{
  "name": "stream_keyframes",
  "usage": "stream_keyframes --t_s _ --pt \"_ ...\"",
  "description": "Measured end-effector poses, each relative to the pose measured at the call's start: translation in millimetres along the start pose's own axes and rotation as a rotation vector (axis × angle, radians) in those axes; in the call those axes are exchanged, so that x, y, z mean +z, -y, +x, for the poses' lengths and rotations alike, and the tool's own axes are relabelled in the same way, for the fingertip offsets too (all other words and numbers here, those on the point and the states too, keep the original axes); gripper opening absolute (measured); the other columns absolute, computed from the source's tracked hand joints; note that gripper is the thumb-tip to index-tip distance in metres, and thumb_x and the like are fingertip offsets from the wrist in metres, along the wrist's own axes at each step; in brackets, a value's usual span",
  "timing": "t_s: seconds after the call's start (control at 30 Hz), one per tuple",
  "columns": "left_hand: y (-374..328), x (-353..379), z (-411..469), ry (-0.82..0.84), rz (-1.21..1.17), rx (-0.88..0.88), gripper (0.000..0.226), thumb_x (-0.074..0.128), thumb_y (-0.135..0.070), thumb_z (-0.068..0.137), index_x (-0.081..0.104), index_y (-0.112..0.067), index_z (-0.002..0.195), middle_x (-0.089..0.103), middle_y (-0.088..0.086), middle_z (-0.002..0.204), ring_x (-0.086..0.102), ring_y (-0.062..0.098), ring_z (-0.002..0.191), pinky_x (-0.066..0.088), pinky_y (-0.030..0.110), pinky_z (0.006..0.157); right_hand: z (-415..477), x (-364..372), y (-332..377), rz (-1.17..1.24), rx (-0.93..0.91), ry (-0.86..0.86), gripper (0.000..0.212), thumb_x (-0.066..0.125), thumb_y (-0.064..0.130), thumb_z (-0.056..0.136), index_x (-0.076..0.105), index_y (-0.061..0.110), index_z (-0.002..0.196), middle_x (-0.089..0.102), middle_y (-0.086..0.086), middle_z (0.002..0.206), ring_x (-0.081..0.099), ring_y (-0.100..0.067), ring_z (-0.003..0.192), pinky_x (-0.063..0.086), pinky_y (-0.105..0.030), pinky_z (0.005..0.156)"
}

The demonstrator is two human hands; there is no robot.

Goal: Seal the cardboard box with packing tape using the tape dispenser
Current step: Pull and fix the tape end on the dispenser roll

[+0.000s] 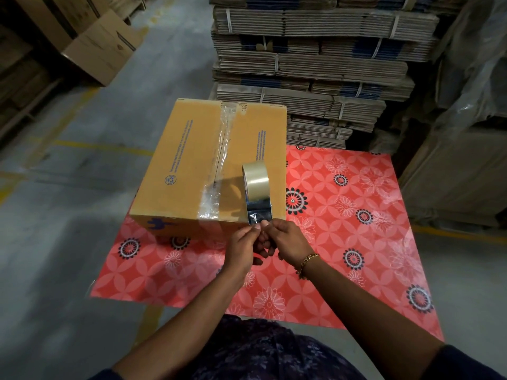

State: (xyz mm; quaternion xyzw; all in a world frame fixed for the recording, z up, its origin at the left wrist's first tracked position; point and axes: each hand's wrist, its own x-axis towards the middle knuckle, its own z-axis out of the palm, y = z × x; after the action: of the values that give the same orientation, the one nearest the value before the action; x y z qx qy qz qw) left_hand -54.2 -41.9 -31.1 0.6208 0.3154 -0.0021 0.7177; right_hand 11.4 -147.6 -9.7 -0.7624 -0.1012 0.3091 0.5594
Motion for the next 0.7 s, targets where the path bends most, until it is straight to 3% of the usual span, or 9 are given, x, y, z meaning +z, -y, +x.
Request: stream_keyframes --t_s 0.13,0.27,0.47,0.57,0.7 --pt "-4.4 -7.7 1.8 0.076 0.002 0.0 0.037 0.048 -0.03 0.105 0.063 -0.013 0.076 0.062 0.005 0.061 0.059 0.018 0.055 0.046 0.026 0.047 5.6 -7.0 0.9 0.024 0.079 0.1 0.039 0.05 0.035 0.101 0.061 0.009 0.073 0.06 -0.006 0.057 0.057 -0.016 0.047 0.036 -0.022 0.043" --pt "-6.9 -11.7 2.4 0.129 -0.022 -0.031 0.034 0.047 -0.027 0.105 0.061 -0.01 0.08 0.062 0.0 0.056 0.058 0.017 0.054 0.047 0.027 0.045 5.3 -12.5 0.3 0.113 0.131 0.199 0.036 0.049 0.031 0.101 0.061 0.012 0.074 0.063 -0.009 0.062 0.058 -0.019 0.054 0.038 -0.025 0.047" --pt "1.8 -19.1 4.7 0.198 0.019 -0.054 0.031 0.045 -0.026 0.106 0.063 -0.006 0.09 0.063 0.004 0.065 0.062 0.017 0.059 0.052 0.029 0.048 7.3 -23.0 -13.8 0.115 0.182 0.324 0.027 0.046 0.026 0.102 0.063 0.008 0.094 0.065 -0.008 0.077 0.062 -0.018 0.067 0.045 -0.027 0.051" --pt "10.9 -22.7 8.6 0.213 0.085 -0.032 0.03 0.046 -0.028 0.107 0.063 -0.007 0.092 0.065 0.001 0.07 0.065 0.016 0.063 0.054 0.028 0.049 6.7 -22.4 -21.0 0.013 0.134 0.253 0.027 0.047 0.028 0.103 0.064 0.011 0.091 0.065 -0.002 0.075 0.061 -0.014 0.064 0.043 -0.026 0.051" --pt "23.3 -28.5 12.0 0.103 0.238 0.073 0.031 0.058 -0.036 0.1 0.063 -0.011 0.082 0.06 0.002 0.068 0.066 0.017 0.061 0.05 0.026 0.048 4.8 -15.3 -35.1 -0.182 -0.005 0.04 0.028 0.054 0.029 0.1 0.067 0.017 0.078 0.069 -0.001 0.067 0.059 -0.01 0.053 0.042 -0.024 0.046"
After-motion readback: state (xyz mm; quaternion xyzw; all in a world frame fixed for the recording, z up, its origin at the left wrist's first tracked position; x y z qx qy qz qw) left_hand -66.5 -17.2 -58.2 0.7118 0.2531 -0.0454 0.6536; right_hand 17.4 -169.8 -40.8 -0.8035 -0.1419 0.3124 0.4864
